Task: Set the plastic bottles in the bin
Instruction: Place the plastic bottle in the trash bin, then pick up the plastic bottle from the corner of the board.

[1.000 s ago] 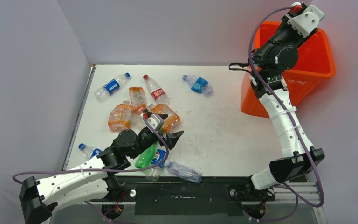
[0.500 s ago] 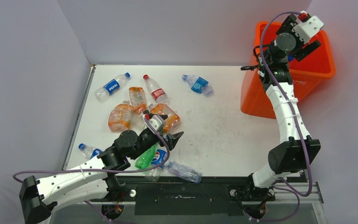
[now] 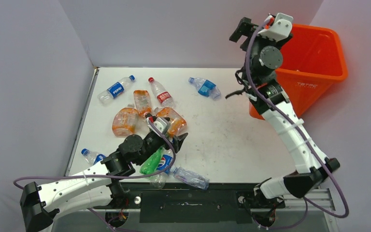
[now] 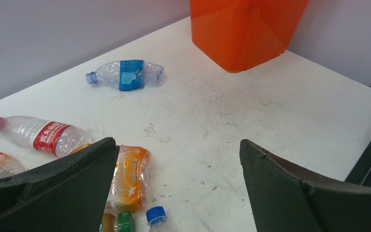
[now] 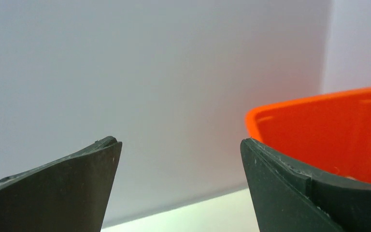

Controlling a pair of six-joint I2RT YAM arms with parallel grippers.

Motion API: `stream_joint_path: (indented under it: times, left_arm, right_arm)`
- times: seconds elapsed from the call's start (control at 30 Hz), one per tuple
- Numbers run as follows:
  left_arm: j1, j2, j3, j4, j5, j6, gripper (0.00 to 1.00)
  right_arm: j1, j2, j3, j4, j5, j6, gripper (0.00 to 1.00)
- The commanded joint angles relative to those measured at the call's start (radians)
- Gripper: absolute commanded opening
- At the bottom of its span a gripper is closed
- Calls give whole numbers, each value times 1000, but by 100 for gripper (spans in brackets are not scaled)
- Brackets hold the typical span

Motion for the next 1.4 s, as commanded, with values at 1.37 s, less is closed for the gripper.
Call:
stream_joint_path:
  times: [1.37]
  left_arm:
    - [70,145,164,-272,-370,62,96]
  right_arm:
    - [105,428,-658,268,-1091,633,90]
